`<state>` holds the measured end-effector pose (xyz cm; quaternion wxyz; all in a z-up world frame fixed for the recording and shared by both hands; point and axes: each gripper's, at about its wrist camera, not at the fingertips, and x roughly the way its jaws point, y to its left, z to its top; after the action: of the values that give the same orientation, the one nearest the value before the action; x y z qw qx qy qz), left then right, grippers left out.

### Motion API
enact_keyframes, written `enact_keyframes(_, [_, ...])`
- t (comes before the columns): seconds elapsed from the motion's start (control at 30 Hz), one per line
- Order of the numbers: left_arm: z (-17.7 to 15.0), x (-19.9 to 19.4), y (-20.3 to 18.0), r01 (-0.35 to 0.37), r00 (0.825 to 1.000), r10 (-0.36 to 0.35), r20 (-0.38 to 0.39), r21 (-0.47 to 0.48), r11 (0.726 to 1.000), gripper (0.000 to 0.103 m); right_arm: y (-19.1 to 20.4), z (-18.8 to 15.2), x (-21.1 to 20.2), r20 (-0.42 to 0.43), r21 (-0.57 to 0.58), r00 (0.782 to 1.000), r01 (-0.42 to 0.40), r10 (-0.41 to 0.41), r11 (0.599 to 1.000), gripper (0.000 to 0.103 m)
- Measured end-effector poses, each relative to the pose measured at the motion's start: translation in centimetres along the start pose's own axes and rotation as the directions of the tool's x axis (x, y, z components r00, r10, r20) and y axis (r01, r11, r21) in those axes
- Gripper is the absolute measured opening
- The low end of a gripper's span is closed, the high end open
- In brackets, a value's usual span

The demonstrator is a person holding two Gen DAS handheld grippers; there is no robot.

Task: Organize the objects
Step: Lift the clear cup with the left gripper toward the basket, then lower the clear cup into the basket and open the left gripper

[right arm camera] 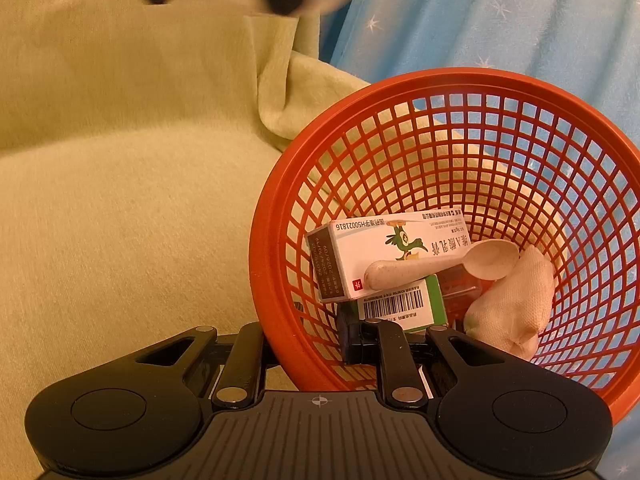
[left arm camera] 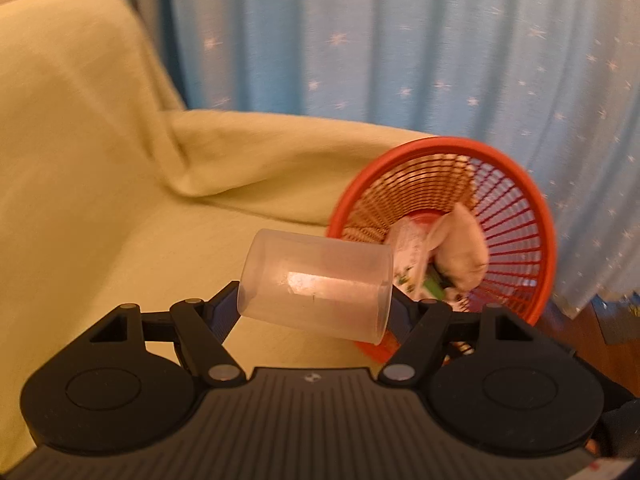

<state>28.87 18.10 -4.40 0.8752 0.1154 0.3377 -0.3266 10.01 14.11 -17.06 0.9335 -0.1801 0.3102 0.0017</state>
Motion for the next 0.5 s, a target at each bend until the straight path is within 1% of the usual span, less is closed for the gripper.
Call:
enact_keyframes(0.17, [1.8,1.4,-2.0,0.057,0.998,-0.056,-0.007,0.066,0.996,0.07,0.1,0.0,-0.1,0.001,0.001,1.0,-0.001,0.001,1.0,0.015])
enact_keyframes(0.5, [4.0,4.1,-5.3,0.13,0.991,-0.127,-0.03,0.154,0.979,0.07,0.1,0.0,-0.3,0.002,0.007,1.0,-0.003,0.003,1.0,0.015])
